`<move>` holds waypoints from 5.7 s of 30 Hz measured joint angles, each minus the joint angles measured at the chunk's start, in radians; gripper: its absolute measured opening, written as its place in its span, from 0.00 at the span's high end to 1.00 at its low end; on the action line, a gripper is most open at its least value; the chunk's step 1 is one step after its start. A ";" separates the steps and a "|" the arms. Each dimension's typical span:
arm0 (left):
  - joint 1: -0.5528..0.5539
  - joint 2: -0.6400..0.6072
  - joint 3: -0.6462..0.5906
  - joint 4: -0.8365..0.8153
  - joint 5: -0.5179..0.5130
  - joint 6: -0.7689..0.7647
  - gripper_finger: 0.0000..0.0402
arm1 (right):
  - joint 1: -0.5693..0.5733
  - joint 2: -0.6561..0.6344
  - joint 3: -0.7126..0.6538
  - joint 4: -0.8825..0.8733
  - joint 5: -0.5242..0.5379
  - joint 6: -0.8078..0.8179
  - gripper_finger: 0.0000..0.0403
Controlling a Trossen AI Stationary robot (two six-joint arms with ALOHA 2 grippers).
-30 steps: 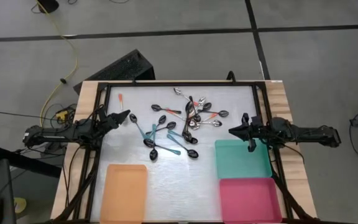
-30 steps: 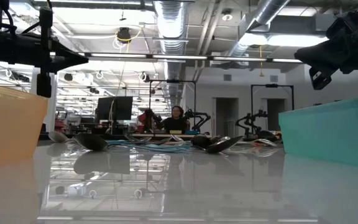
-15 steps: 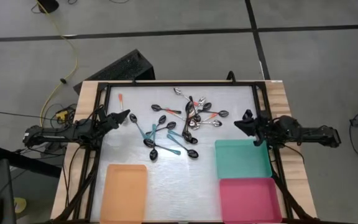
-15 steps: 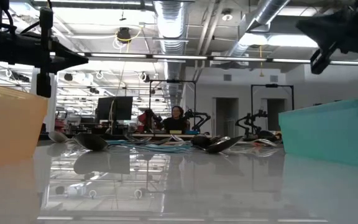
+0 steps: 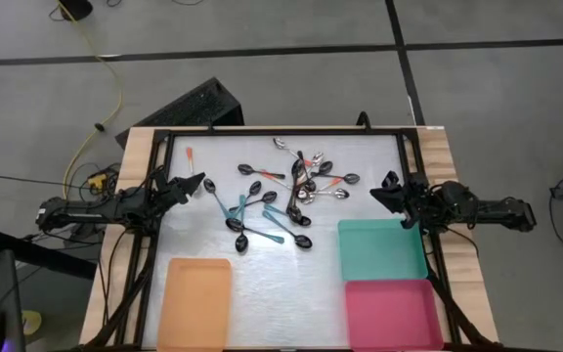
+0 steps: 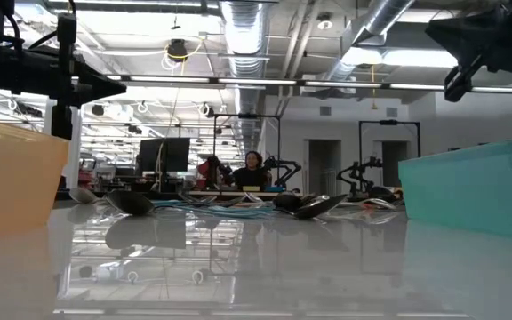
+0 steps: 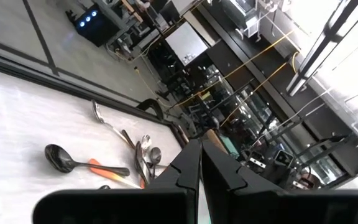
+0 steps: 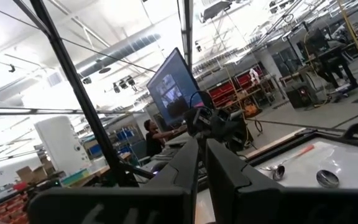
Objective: Sort silverware by color (type)
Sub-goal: Put the orange spoon into the blue bin
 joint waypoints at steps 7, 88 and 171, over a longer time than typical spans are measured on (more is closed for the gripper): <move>0.000 0.000 0.000 0.000 0.005 -0.039 1.00 | 0.000 0.000 0.000 0.010 0.000 0.039 0.87; 0.612 1.099 0.947 -1.025 0.324 0.053 0.73 | -0.138 1.096 0.739 -0.656 0.356 -0.061 0.64; 0.678 1.297 0.463 -0.574 0.228 -0.125 0.72 | -0.138 1.121 0.739 -0.587 0.356 -0.036 0.64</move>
